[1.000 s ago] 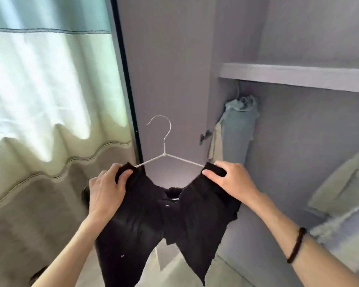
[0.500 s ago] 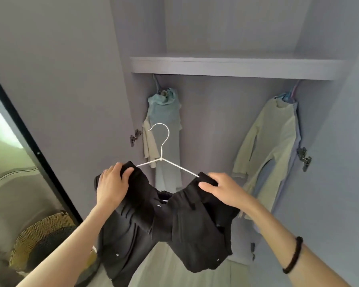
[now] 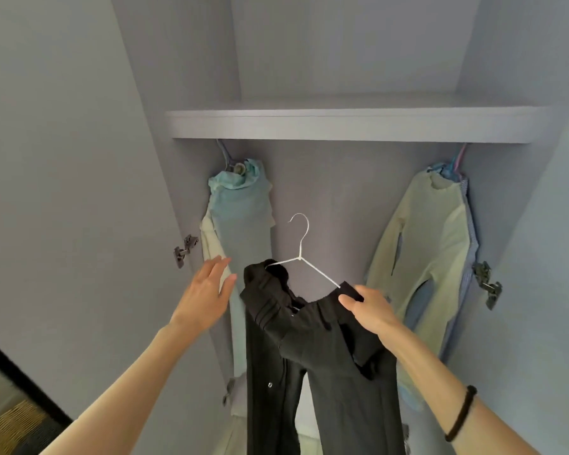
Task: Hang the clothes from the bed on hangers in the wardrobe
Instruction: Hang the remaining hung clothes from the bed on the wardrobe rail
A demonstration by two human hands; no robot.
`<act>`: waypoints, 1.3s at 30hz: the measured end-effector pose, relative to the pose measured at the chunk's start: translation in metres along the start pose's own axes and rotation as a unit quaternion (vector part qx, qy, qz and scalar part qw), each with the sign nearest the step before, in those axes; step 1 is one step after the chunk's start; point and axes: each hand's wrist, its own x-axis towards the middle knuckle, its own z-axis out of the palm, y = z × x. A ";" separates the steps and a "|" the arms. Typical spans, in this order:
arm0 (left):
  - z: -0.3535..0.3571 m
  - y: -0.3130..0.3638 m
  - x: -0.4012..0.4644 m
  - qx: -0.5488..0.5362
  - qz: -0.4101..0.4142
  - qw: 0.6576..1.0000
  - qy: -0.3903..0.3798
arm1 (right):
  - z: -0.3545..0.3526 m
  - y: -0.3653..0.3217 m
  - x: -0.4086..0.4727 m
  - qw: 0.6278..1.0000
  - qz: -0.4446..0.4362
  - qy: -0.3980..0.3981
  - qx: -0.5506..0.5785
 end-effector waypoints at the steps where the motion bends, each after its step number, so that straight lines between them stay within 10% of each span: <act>1: -0.001 0.006 0.011 0.007 0.018 1.000 0.017 | -0.002 -0.001 0.009 1.000 0.004 0.012 0.019; 23: -0.019 0.093 0.296 0.150 0.271 0.925 0.222 | -0.022 -0.064 0.210 0.970 -0.001 0.200 0.141; 39: -0.013 0.081 0.337 0.204 0.312 0.859 0.352 | -0.037 -0.096 0.298 0.958 -0.015 0.224 0.176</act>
